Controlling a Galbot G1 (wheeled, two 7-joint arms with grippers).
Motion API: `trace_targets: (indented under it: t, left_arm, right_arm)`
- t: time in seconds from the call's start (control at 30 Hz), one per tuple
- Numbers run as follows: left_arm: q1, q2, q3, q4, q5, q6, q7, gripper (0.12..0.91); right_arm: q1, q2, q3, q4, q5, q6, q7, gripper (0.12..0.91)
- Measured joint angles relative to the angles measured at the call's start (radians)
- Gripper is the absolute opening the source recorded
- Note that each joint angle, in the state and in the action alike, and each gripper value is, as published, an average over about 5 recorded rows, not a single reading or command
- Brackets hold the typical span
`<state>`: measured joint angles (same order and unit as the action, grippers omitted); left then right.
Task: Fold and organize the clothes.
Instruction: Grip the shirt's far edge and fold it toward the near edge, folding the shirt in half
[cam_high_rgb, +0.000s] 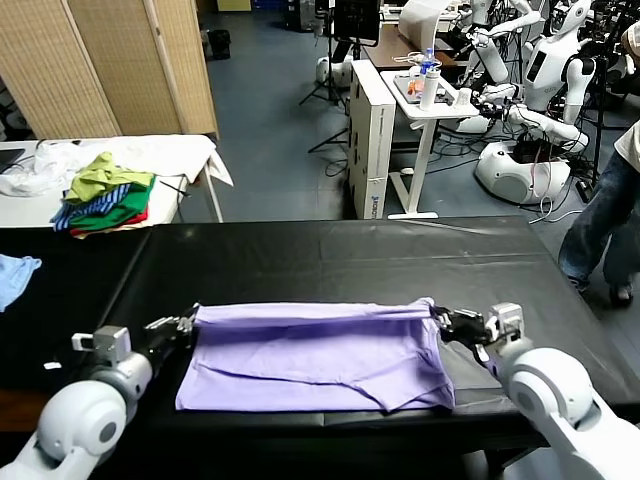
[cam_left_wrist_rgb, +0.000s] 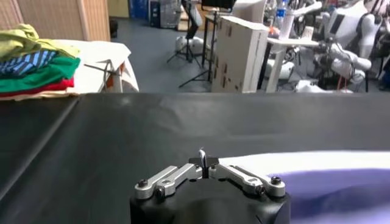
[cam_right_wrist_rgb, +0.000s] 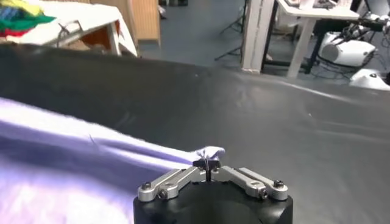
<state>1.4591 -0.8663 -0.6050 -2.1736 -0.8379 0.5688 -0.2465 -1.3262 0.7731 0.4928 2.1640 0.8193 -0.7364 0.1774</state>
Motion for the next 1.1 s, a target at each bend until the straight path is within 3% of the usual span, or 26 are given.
trace_targets:
  t: [0.43, 0.9, 1.0, 1.1]
  left_arm:
    - [0.143, -0.023, -0.048, -0.049, 0.064, 0.024, 0.030, 0.155]
    - [0.220, -0.050, -0.068, -0.046, 0.111, 0.039, 0.023, 0.154]
    - [0.229, -0.058, -0.067, -0.048, 0.117, 0.057, 0.009, 0.163]
    - [0.238, -0.066, -0.066, -0.057, 0.119, 0.074, -0.012, 0.261]
  right_arm:
    - [-0.075, -0.009, -0.041, 0.055, -0.029, 0.000, 0.026, 0.140]
    - [-0.093, -0.009, -0.084, 0.045, -0.051, 0.000, 0.022, 0.140]
    - [-0.098, -0.013, -0.080, 0.049, -0.041, 0.000, 0.009, 0.204]
    - [-0.105, -0.019, -0.064, 0.062, -0.023, 0.000, -0.007, 0.372]
